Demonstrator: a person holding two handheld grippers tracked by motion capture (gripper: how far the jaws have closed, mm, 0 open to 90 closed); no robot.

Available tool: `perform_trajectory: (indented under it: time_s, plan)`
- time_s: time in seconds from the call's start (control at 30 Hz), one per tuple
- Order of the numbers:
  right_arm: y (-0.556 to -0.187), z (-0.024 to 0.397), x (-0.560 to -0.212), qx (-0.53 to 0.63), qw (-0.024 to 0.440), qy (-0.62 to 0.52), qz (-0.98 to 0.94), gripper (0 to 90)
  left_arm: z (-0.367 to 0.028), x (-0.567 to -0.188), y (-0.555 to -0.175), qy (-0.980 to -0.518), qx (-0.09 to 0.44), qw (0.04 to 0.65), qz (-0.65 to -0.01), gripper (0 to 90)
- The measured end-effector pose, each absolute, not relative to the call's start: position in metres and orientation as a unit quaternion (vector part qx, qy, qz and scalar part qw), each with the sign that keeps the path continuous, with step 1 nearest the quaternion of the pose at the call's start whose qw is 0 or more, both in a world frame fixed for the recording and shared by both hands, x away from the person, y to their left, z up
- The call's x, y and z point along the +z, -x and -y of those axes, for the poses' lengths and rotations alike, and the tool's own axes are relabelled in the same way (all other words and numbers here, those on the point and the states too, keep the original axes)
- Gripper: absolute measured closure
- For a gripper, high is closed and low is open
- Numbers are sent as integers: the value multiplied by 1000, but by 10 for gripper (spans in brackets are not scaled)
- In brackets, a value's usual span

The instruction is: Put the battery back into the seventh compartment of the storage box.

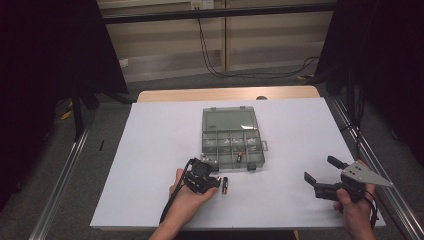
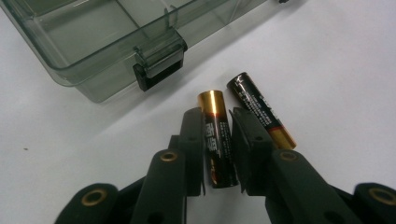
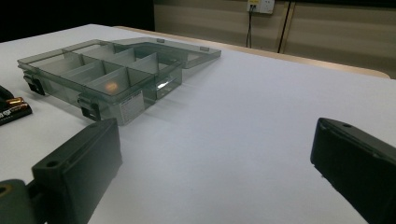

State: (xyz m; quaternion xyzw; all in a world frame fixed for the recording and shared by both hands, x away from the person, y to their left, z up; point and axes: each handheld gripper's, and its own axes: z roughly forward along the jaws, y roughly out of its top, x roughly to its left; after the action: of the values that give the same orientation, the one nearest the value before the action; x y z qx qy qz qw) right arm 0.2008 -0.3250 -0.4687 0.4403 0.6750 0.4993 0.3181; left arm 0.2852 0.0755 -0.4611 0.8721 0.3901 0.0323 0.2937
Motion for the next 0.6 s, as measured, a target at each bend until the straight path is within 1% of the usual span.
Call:
perform_trajectory:
  time_s: [0.33, 0.6]
  plan:
    - [-201, 325, -469, 499, 321, -438, -676, 12, -78, -460, -286, -870, 32, 301, -389, 770]
    - [-201, 325, -468, 498, 322, -437, -676, 12, -81, -448, -290, -865, 26, 318, -387, 770]
